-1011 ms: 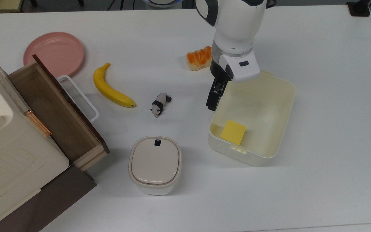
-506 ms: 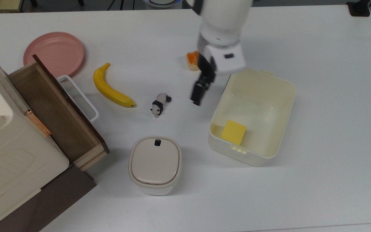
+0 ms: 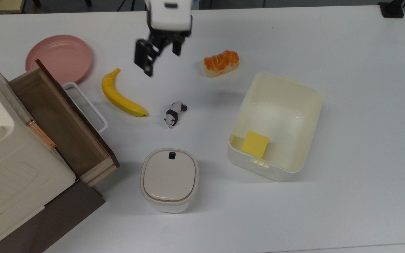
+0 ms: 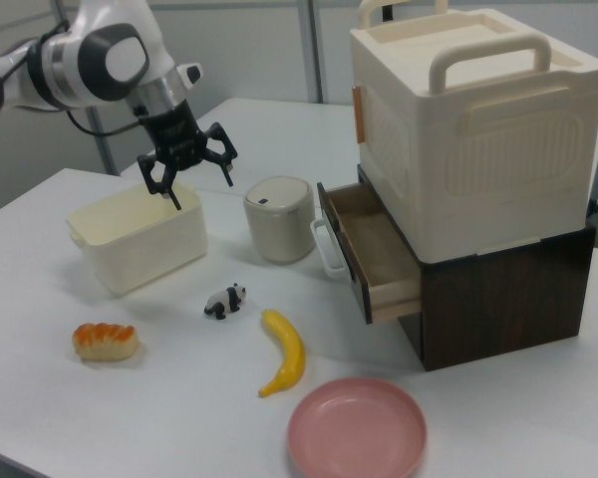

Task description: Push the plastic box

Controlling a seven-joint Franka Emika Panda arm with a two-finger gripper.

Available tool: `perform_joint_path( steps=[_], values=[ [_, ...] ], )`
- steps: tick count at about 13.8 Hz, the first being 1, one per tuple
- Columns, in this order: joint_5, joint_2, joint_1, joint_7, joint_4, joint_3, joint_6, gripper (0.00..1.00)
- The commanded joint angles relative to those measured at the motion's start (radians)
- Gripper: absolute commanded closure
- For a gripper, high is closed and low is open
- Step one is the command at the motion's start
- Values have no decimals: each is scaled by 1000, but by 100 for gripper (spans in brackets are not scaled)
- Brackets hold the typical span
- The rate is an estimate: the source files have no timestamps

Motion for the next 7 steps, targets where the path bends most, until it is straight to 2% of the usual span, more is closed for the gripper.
perform_joint_path(
  steps=[1, 3, 6, 7],
  values=[
    [30, -86, -4, 93, -41, -6, -83, 0],
    [32, -95, 5, 243, -43, -6, -122, 0],
    [35, -101, 57, 611, -47, -18, -175, 0],
    [40, -107, 76, 688, -50, -28, -189, 0]
  ],
)
